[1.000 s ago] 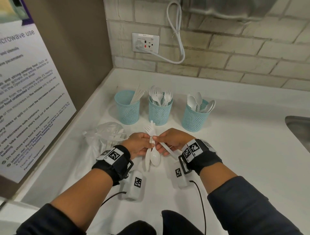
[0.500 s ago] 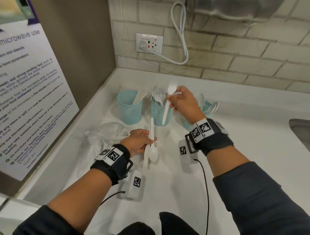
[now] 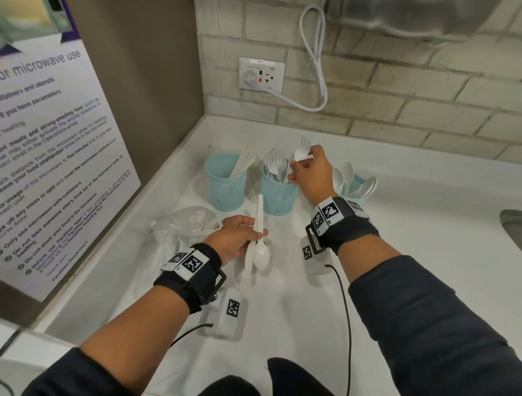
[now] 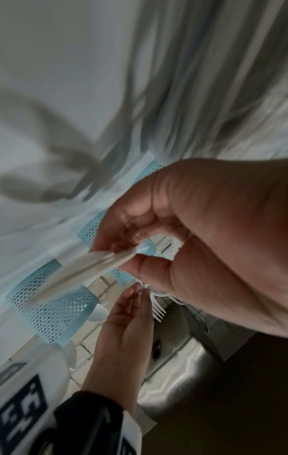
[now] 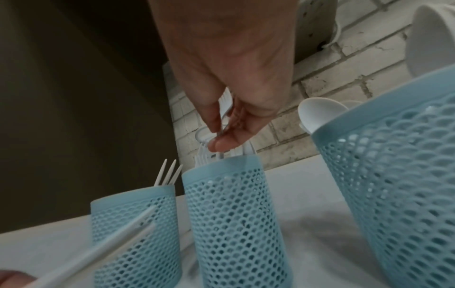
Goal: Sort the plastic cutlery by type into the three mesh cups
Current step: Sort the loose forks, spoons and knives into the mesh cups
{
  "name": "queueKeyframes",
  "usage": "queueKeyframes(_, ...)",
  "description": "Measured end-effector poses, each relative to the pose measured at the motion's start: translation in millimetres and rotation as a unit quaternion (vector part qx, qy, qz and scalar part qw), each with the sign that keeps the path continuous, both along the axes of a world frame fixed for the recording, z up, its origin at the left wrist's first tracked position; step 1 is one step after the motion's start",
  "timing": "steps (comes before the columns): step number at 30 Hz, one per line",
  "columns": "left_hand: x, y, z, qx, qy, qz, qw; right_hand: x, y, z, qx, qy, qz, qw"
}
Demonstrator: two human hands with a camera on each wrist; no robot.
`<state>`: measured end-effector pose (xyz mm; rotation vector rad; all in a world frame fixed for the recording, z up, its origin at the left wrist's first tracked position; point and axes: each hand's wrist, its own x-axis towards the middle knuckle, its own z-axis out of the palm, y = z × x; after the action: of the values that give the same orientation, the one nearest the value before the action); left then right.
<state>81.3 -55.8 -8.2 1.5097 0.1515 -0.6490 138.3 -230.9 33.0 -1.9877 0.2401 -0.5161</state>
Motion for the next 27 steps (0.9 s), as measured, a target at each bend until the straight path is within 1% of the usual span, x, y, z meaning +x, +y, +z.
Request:
queueKeyframes(3, 1, 1, 0, -0.002, -0.003, 0.008, 1.0, 2, 3, 0, -0.076, -0.019, 0.004, 0.997)
queueKeyframes(6, 2, 2, 0, -0.006, -0.005, 0.013, 1.0, 2, 4, 0, -0.171, -0.022, 0.021, 0.985)
queueKeyframes(11, 2, 4, -1, -0.011, -0.01, 0.013, 1.0, 3, 5, -6, -0.312, 0.026, 0.032, 0.949)
queueKeyframes(14, 2, 4, -1, -0.014, -0.016, 0.013, 1.0, 1, 6, -9, -0.367, 0.04, 0.026, 0.929)
queueKeyframes(17, 2, 4, -1, -0.019, -0.022, 0.014, 0.999, -1, 8, -6, -0.387, 0.053, 0.01, 0.921)
queueKeyframes(19, 2, 4, -1, -0.024, -0.025, 0.015, 0.999, -3, 9, -4, -0.393, 0.08, 0.004, 0.916)
queueKeyframes(20, 2, 5, -1, -0.027, -0.028, 0.016, 0.999, -4, 9, -2, -0.386, 0.092, 0.003, 0.918)
queueKeyframes(22, 3, 7, -1, -0.038, -0.035, 0.014, 0.999, -6, 9, 2, -0.35, 0.097, 0.002, 0.932)
queueKeyframes(24, 4, 9, -1, -0.054, -0.044, 0.006, 0.998, -9, 11, 6, -0.301, 0.066, -0.012, 0.951)
queueKeyframes(27, 5, 12, -1, -0.079, -0.055, -0.007, 0.995, -13, 15, 14, -0.213, -0.022, -0.041, 0.976)
